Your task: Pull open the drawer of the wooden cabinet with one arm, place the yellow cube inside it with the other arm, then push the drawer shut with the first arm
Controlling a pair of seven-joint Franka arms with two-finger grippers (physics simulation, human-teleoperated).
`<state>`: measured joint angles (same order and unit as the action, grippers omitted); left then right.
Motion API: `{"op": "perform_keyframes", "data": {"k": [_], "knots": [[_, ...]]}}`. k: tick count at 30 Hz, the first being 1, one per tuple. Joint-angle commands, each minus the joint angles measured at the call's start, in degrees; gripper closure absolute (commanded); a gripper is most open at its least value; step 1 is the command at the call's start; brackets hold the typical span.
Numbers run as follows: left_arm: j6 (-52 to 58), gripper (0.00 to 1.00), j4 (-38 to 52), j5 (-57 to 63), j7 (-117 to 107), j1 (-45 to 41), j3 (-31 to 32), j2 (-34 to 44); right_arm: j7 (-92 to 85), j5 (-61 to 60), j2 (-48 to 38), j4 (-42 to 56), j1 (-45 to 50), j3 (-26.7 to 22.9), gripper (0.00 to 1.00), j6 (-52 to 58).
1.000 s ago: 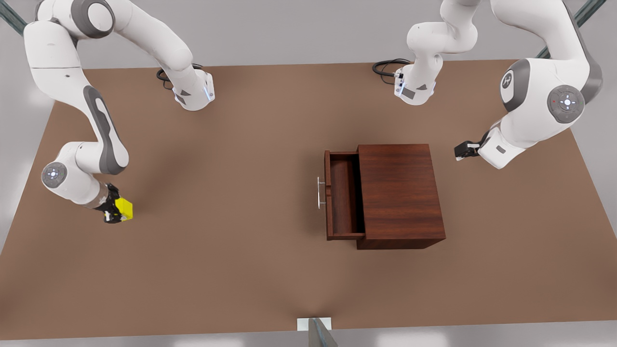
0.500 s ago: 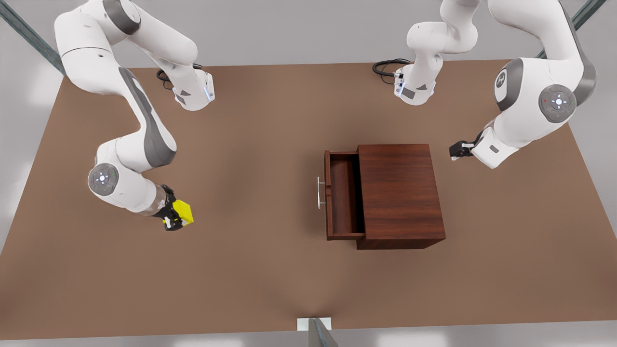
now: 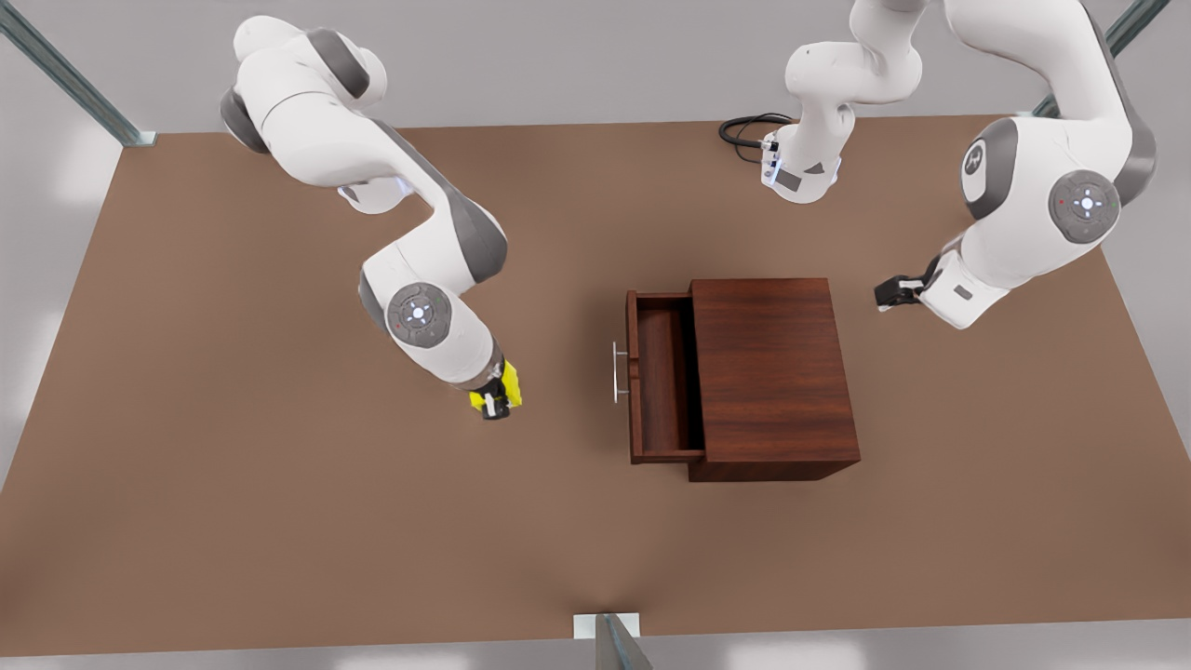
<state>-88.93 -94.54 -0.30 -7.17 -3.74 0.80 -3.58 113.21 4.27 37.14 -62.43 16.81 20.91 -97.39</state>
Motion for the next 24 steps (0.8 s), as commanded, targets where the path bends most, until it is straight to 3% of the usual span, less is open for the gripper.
{"op": "perform_keyframes", "data": {"k": [1, 9, 12, 24], "knots": [[0.08, 0.0, -0.03, 0.04, -0.83, 0.14, -0.1, 0.07, 36.99, -0.32, 1.18, 2.05, 2.52, -0.08, 0.41, 3.87], [0.08, 0.0, -0.03, 0.04, -1.01, 0.14, -0.1, -0.02, 50.88, -0.32, 6.1, 9.61, 12.37, -0.61, 0.41, 0.36], [-0.36, 0.0, -0.03, 0.39, -1.01, 0.14, -0.28, -0.19, 53.69, -0.32, 8.56, 11.63, 16.85, -2.89, 0.4, -2.45], [-0.63, 0.0, -0.03, 0.48, -1.01, 0.05, -0.19, -0.28, 55.45, -0.05, 15.33, 15.5, 22.74, -2.98, 0.4, -17.83]]}}
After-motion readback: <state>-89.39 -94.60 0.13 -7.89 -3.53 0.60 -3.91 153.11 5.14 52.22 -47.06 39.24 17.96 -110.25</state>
